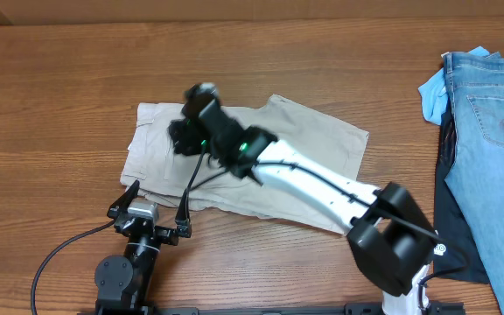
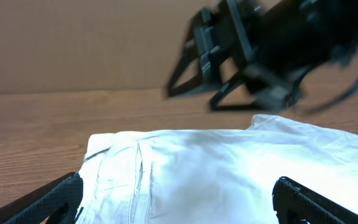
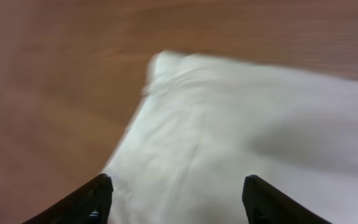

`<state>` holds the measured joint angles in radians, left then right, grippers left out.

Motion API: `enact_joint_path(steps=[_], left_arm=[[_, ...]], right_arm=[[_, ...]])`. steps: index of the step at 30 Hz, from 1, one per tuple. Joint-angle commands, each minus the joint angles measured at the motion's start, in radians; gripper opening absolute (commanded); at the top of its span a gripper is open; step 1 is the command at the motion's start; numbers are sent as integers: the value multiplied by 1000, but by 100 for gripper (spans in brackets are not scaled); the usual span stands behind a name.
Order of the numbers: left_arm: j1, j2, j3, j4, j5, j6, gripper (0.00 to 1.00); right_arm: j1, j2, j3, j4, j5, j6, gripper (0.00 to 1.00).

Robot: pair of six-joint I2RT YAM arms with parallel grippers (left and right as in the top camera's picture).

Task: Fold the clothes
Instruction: 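Lift the beige pants and drag them left onto the open table, then release the pants and move the right gripper to their right edge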

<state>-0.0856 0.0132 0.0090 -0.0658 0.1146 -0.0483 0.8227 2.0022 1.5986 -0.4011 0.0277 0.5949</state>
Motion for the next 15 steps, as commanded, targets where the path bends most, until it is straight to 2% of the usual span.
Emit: enact_joint_path(steps=[1, 8, 13, 14, 15], left_arm=[[1, -9, -4, -2, -11, 16, 100], [1, -9, -4, -2, -11, 16, 100], [1, -9, -4, -2, -11, 16, 100], [1, -9, -4, -2, -11, 16, 100], [1, -9, -4, -2, -11, 16, 100]], right_arm=[[-112, -97, 100, -141, 132, -18, 72], [-378, -226, 133, -544, 172, -16, 90], [-573, -239, 125, -838, 115, -19, 92], [-610, -238, 116, -876, 77, -19, 90], [-635, -235, 106, -897, 42, -19, 82]])
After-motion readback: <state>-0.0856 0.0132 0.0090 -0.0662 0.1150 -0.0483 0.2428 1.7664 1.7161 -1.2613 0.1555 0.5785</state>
